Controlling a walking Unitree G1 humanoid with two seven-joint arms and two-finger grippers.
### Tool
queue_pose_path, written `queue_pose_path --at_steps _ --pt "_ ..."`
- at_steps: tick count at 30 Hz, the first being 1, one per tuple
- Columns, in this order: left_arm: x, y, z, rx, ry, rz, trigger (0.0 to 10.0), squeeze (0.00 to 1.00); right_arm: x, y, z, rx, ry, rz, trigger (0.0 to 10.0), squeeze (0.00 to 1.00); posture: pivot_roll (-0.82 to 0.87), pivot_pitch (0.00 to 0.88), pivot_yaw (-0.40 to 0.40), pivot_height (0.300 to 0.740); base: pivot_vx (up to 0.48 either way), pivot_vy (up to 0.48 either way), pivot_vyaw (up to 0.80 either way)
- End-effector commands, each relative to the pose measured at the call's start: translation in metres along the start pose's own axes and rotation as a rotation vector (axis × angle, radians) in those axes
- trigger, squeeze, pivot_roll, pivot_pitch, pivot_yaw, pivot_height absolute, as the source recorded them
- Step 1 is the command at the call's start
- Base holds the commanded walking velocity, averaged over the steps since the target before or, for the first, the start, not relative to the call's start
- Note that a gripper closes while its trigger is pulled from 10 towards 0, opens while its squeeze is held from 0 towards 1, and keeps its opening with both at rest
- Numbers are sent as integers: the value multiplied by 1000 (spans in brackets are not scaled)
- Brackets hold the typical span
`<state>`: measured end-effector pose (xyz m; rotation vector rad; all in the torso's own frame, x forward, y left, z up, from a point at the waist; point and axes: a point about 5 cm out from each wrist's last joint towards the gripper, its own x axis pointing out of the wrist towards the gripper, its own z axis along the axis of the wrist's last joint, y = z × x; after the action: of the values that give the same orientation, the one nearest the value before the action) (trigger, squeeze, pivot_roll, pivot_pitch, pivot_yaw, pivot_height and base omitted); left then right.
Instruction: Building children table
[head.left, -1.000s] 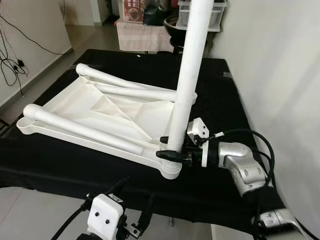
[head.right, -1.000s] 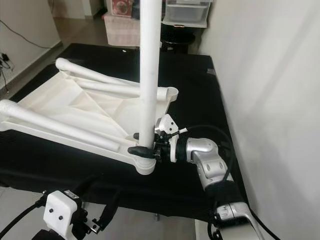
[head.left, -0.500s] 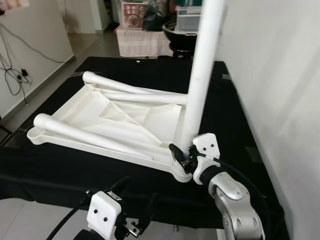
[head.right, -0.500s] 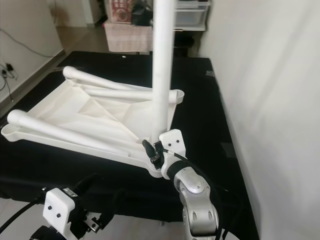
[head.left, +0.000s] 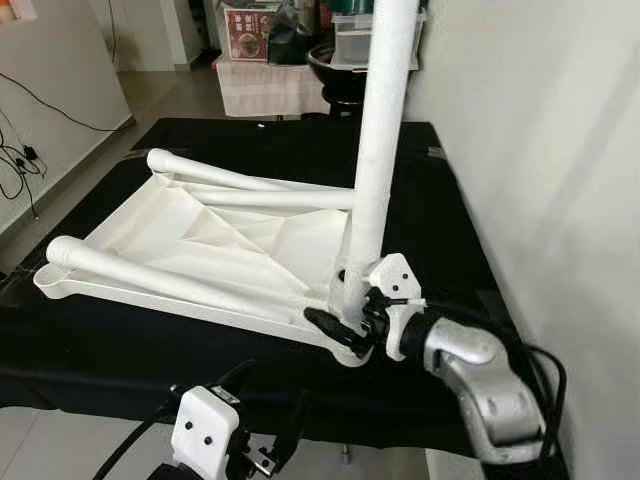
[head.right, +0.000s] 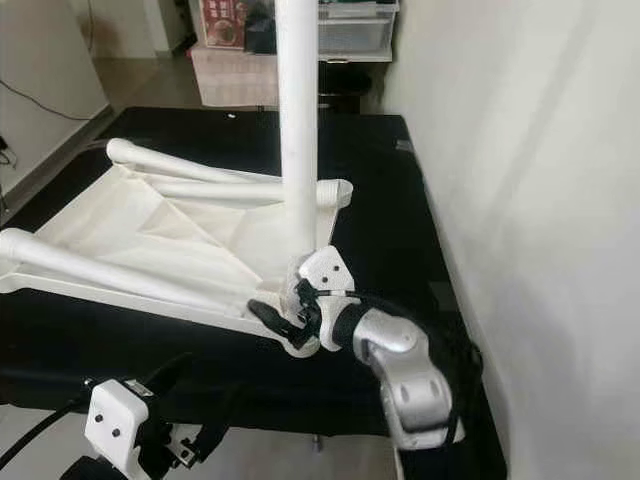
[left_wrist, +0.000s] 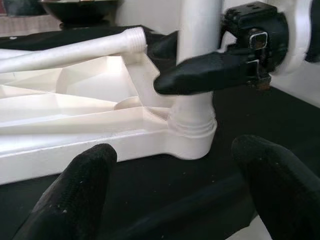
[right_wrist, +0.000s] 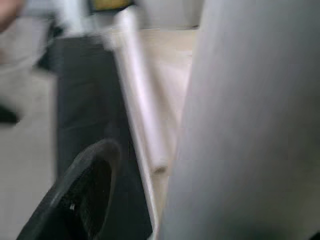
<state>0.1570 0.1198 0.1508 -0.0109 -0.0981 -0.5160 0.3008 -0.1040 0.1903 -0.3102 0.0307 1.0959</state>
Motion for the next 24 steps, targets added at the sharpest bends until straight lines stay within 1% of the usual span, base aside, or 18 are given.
queue_pose_path --at_steps 1,3,5,6,8,10,12,13,14,15,18,24 --pt "-2 -3 -1 -16 3 -11 10000 0 18 4 1 -35 -10 202 10000 0 38 129 -21 740 0 0 0" --pt "-2 -4 -1 -16 3 -12 10000 0 21 1 1 -38 -1 218 10000 0 38 129 -21 740 0 0 0" --pt "-3 -5 0 -17 3 -14 10000 0 25 -1 1 -56 6 288 10000 0 49 135 -23 740 0 0 0" --pt "-4 -6 1 -18 4 -13 10000 0 26 0 1 -36 0 337 10000 0 59 149 -23 740 0 0 0" --pt "-5 -6 2 -18 5 -11 10000 0 28 1 2 -15 -11 392 10000 0 60 150 -22 740 0 0 0" --pt "-6 -7 2 -19 6 -10 10000 0 30 -1 3 -7 -13 408 10000 0 65 158 -21 740 0 0 0" --pt "-8 -8 3 -22 9 -11 10000 0 37 -5 2 1 -6 433 10000 0 74 167 -21 740 0 0 0" --pt "-8 -8 3 -22 9 -11 10000 0 37 -5 2 1 -6 433 10000 0 74 167 -21 740 0 0 0" --pt "-9 -9 4 -24 12 -13 10000 0 40 -8 2 9 -10 457 9804 0 79 175 -20 740 0 0 0" --pt "-10 -10 4 -25 14 -15 10000 0 42 -10 2 10 -15 473 0 0 81 178 -20 740 0 0 0" --pt "-11 -11 4 -27 18 -18 10000 0 43 -14 4 15 -32 505 0 0 81 182 -21 740 0 0 0" --pt "-10 -11 5 -31 18 -20 10000 0 38 -19 6 9 -44 496 0 0 72 183 -23 740 0 0 0"
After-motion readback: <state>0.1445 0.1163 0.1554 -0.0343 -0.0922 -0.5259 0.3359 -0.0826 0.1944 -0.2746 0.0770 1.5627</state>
